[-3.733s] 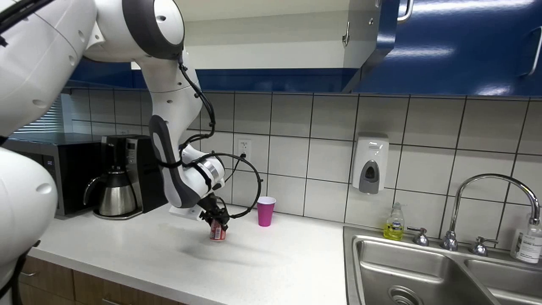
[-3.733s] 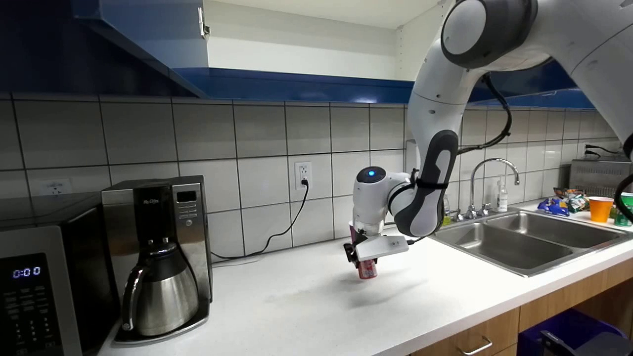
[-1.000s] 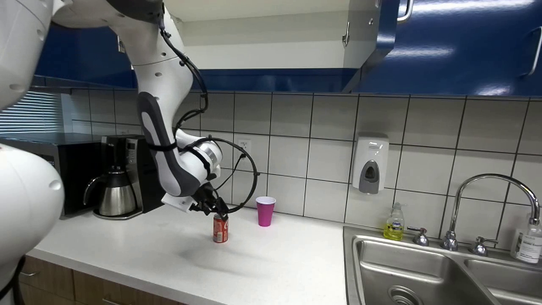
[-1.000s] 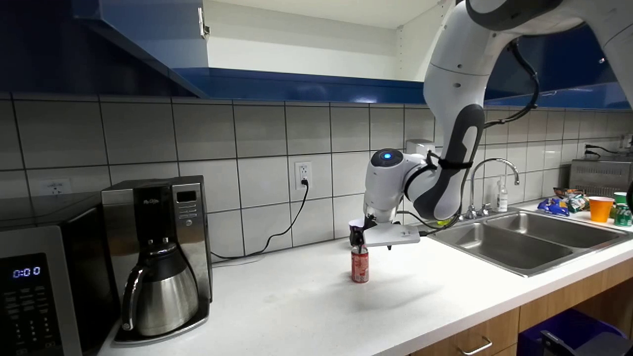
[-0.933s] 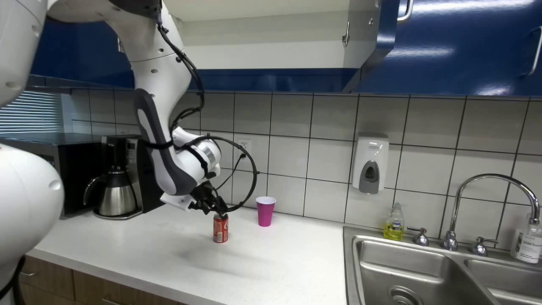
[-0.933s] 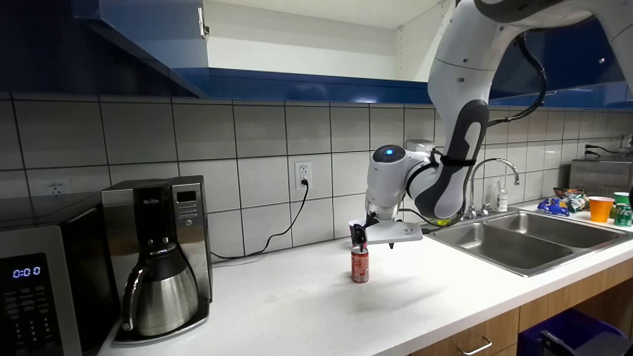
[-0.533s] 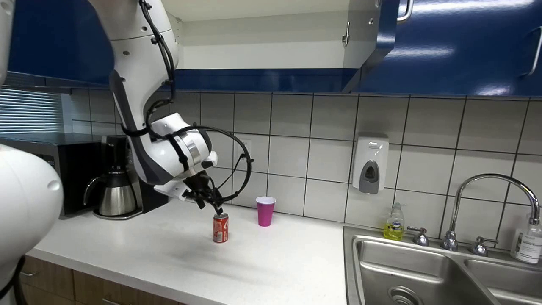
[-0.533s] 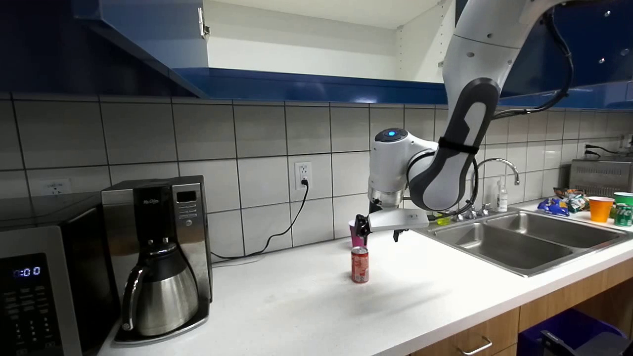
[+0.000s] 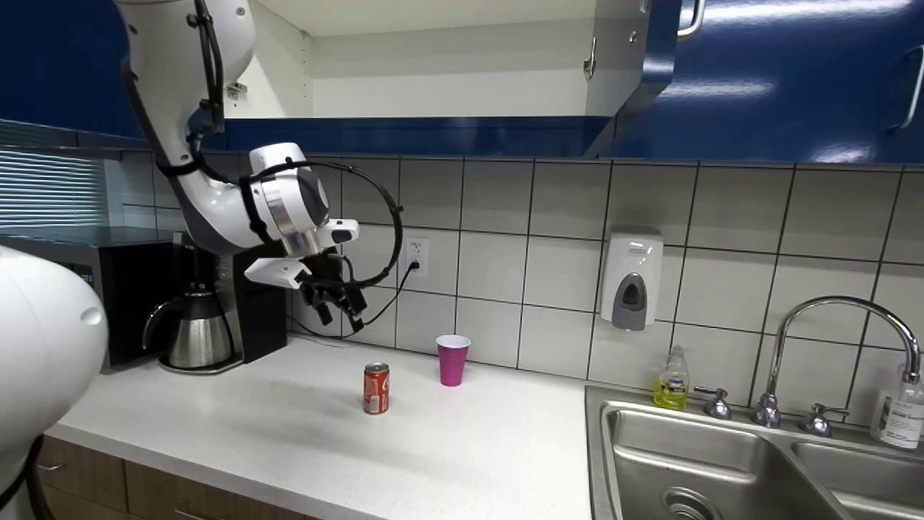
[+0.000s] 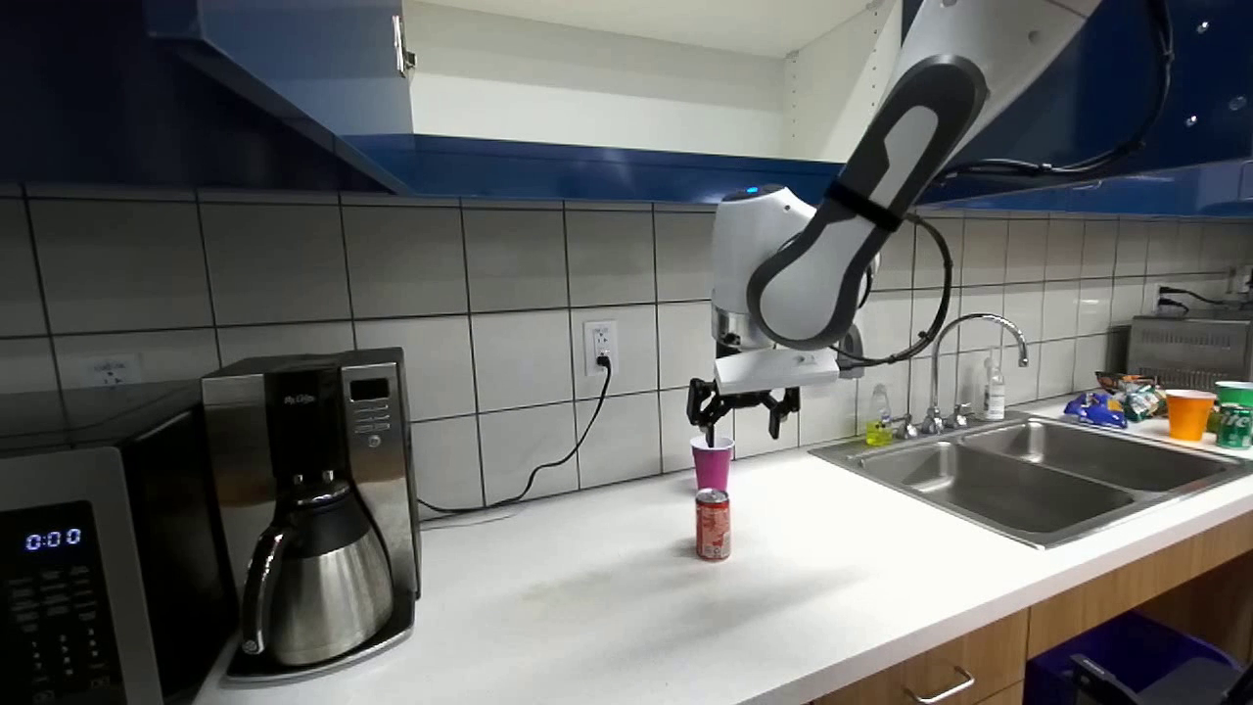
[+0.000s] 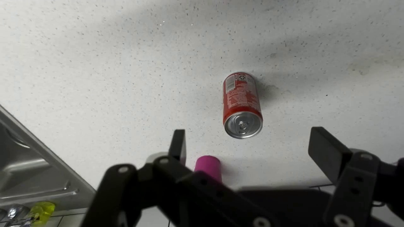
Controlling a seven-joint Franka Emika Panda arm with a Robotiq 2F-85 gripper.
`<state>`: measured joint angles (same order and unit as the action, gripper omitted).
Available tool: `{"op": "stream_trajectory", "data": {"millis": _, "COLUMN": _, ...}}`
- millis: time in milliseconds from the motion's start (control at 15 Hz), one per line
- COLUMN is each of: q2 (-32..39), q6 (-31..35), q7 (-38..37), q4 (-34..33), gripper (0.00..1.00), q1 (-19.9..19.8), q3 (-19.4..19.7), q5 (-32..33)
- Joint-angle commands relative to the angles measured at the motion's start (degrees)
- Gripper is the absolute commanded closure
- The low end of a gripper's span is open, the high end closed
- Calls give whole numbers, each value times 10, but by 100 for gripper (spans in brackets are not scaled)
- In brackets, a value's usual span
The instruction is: Take the soda can out of the cupboard
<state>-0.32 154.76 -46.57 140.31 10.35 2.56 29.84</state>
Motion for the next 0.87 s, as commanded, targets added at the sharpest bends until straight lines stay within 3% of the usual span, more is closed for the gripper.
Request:
{"op": "stream_trajectory", "data": {"millis": 0, "q2": -67, "q6": -89, "q7": 79, "q4": -4, "gripper": 0, "q1": -19, "q3": -38, "q5": -69}}
{"op": "stream_trajectory", "data": {"millis": 67, "q2": -81, "q6": -110, "q7": 87, "q4": -6, "gripper": 0, "q1": -22, "q3": -45, "q5": -76}}
{"op": "stream_trajectory", "data": {"millis": 133, "q2": -46, "q6": -66, "q7": 54, "q4": -6, "gripper": 0, "q1": -31, "q3": -50, "q5": -58}}
{"op": "stream_trajectory", "data": {"millis": 800, "q2": -73, "q6": -94, "q7": 70, "q4": -6, "gripper": 0, "q1": -36, "q3": -59, "q5": -69}}
